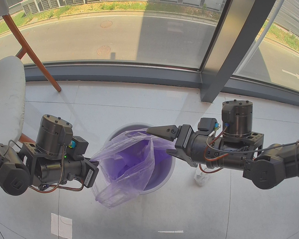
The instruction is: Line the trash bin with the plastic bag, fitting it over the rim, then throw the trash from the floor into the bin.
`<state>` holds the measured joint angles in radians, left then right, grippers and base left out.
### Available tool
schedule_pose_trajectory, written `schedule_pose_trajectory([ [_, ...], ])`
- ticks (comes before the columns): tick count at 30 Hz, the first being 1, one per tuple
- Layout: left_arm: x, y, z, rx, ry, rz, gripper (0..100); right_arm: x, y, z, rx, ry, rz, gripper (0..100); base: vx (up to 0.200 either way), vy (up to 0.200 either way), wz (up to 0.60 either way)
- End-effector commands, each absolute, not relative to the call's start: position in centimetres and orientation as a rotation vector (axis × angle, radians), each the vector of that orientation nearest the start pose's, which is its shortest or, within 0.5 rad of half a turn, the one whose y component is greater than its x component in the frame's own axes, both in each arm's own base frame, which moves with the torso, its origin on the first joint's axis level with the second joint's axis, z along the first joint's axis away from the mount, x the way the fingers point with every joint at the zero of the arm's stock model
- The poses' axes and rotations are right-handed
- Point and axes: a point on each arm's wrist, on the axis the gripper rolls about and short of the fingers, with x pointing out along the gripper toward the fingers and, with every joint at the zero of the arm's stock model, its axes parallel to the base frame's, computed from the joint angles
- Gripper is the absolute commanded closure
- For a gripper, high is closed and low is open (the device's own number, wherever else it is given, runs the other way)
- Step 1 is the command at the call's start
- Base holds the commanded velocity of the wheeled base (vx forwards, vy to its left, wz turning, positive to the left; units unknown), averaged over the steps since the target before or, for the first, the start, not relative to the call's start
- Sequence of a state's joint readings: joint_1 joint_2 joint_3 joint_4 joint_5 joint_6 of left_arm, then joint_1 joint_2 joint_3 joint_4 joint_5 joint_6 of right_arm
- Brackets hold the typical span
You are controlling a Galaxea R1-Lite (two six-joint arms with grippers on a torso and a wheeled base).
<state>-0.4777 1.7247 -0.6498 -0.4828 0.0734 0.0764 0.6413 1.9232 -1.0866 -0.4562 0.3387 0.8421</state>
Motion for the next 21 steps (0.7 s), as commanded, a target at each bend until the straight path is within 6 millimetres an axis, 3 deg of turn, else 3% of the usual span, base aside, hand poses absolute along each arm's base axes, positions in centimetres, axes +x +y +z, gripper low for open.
schedule_pose_trajectory([
  [1,25.1,-12.8,11.8,0.239,0.569,-0.415,100,30.3,24.5,14.9,0.687,0.791,0.731,0,0.0,0.0,0.0],
  [11,25.2,-12.9,11.8,0.239,0.569,-0.414,100,30.5,25.8,12.7,0.596,0.79,0.707,0,0.0,0.0,0.0],
  [12,25.2,-12.8,11.8,0.239,0.569,-0.414,100,30.5,25.9,12.6,0.595,0.787,0.696,100,0.0,0.0,0.0],
  [21,25.3,-12.9,11.8,0.236,0.562,-0.414,100,30.9,24.2,14.1,0.612,0.735,0.671,100,0.0,0.0,0.0],
])
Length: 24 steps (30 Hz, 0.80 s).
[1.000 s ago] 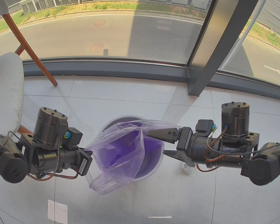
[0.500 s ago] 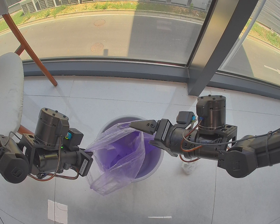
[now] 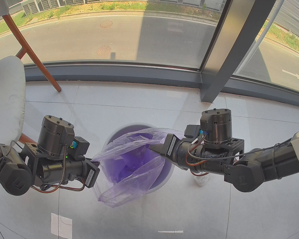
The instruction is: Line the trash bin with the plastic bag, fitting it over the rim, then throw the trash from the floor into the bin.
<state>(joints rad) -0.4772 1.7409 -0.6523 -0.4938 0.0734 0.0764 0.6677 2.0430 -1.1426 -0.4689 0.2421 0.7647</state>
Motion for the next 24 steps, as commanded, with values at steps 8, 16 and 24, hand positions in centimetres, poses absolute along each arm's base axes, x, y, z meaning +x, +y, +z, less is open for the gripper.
schedule_pose_trajectory([
  [8,26.0,-11.5,12.1,0.225,0.559,-0.349,100,29.6,21.4,14.5,0.576,0.733,0.634,100,0.0,0.0,0.0],
  [16,24.9,-9.5,10.6,0.272,0.648,-0.278,100,26.0,17.6,10.3,0.454,0.861,0.57,100,0.0,0.0,0.0],
  [24,24.7,-9.5,9.9,0.403,0.667,-0.336,100,25.2,17.0,9.0,0.425,0.879,0.564,100,0.0,0.0,0.0],
])
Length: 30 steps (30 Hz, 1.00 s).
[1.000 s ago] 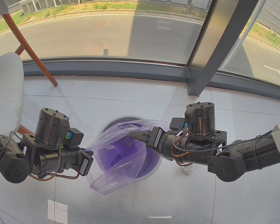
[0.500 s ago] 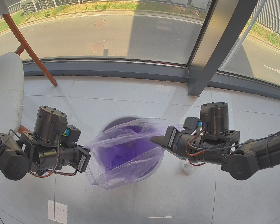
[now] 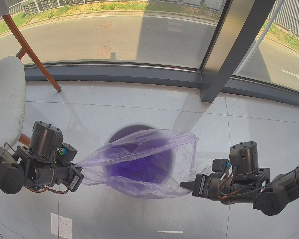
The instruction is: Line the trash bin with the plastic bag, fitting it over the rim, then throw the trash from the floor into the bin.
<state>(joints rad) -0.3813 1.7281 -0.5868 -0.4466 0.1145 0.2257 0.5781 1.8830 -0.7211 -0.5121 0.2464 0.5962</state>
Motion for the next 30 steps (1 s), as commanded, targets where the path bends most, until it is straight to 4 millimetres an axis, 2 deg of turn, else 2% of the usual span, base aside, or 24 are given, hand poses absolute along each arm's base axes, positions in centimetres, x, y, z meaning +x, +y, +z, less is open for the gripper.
schedule_pose_trajectory([
  [1,24.8,-9.5,9.4,0.423,0.688,-0.354,100,24.9,17.0,8.6,0.417,0.893,0.564,100,0.0,0.0,0.0],
  [9,24.9,-9.6,8.6,0.435,0.718,-0.364,100,23.5,17.0,7.0,0.37,0.927,0.581,100,0.0,0.0,0.0],
  [19,23.2,-9.0,5.5,0.478,0.855,-0.378,100,22.8,16.8,2.8,0.22,0.964,0.603,100,0.0,0.0,0.0],
  [25,23.8,-8.2,4.5,0.509,0.893,-0.365,100,23.7,17.0,0.7,0.177,0.966,0.602,100,0.0,0.0,0.0],
  [30,25.1,-8.4,3.9,0.515,0.881,-0.359,100,24.8,17.3,-0.6,0.161,0.932,0.55,100,0.0,0.0,0.0],
])
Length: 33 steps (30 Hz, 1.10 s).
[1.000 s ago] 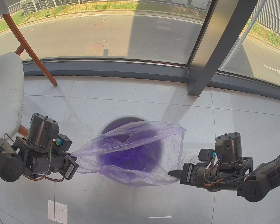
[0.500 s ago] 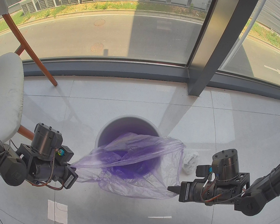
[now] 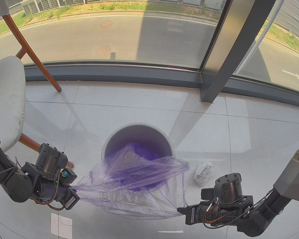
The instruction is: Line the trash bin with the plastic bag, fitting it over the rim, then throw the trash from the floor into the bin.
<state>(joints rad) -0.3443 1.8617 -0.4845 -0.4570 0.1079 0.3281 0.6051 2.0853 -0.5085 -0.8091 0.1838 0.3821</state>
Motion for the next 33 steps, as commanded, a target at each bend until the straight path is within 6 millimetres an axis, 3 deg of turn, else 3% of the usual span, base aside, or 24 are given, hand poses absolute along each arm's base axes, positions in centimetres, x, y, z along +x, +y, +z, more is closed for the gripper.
schedule_pose_trajectory([
  [1,25.4,-8.5,3.8,0.516,0.875,-0.357,100,25.1,17.4,-0.9,0.162,0.925,0.541,100,0.0,0.0,0.0],
  [13,28.3,-8.8,3.3,0.515,0.85,-0.302,100,29.3,16.6,-0.8,0.208,0.83,0.451,100,0.0,0.0,0.0],
  [16,30.0,-8.6,3.4,0.5,0.827,-0.273,100,30.8,16.4,-0.4,0.222,0.785,0.422,100,0.0,0.0,0.0],
  [29,34.0,-9.7,6.4,0.414,0.666,-0.229,100,33.0,17.1,1.7,0.257,0.673,0.437,100,0.0,0.0,0.0],
  [30,34.3,-9.9,6.7,0.4,0.653,-0.225,100,33.0,17.1,1.8,0.259,0.671,0.437,0,0.0,0.0,0.0],
  [33,34.6,-10.0,7.1,0.387,0.638,-0.219,100,33.0,17.1,1.9,0.261,0.667,0.44,0,0.0,0.0,0.0],
])
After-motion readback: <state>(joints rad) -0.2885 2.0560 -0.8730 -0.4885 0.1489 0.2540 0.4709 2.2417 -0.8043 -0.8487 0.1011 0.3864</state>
